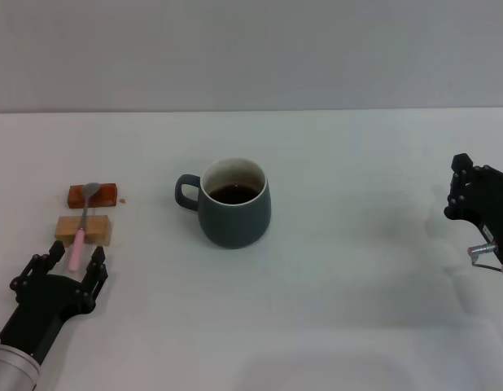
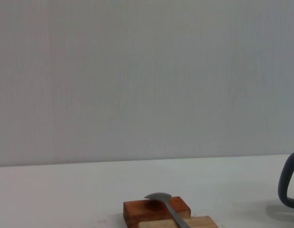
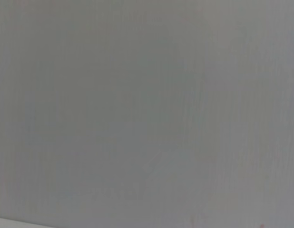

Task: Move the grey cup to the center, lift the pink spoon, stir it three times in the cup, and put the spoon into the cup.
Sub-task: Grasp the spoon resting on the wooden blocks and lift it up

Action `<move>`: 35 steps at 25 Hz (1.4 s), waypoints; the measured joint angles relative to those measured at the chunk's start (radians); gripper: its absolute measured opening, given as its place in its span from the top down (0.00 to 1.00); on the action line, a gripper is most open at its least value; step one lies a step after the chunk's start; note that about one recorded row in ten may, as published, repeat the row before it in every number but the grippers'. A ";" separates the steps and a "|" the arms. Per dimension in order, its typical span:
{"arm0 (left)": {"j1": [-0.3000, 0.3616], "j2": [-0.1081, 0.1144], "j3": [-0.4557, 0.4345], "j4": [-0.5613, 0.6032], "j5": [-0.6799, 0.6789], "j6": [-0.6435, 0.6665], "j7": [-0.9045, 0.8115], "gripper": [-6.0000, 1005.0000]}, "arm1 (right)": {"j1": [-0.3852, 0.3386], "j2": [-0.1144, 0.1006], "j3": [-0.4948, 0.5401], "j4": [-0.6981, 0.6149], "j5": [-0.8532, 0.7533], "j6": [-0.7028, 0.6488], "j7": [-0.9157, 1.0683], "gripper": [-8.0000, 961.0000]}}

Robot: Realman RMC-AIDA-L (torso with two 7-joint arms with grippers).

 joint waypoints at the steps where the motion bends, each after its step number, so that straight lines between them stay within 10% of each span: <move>1: 0.000 0.000 -0.001 0.000 0.000 0.000 0.000 0.40 | 0.000 0.000 0.000 0.000 0.000 0.000 0.000 0.99; 10: -0.006 -0.001 0.000 -0.004 -0.001 -0.020 -0.002 0.54 | 0.004 0.000 0.000 -0.012 0.000 0.001 0.000 0.99; 35: -0.008 0.002 -0.019 -0.030 -0.002 -0.045 -0.002 0.54 | 0.009 0.000 0.000 -0.020 0.000 0.003 0.000 0.99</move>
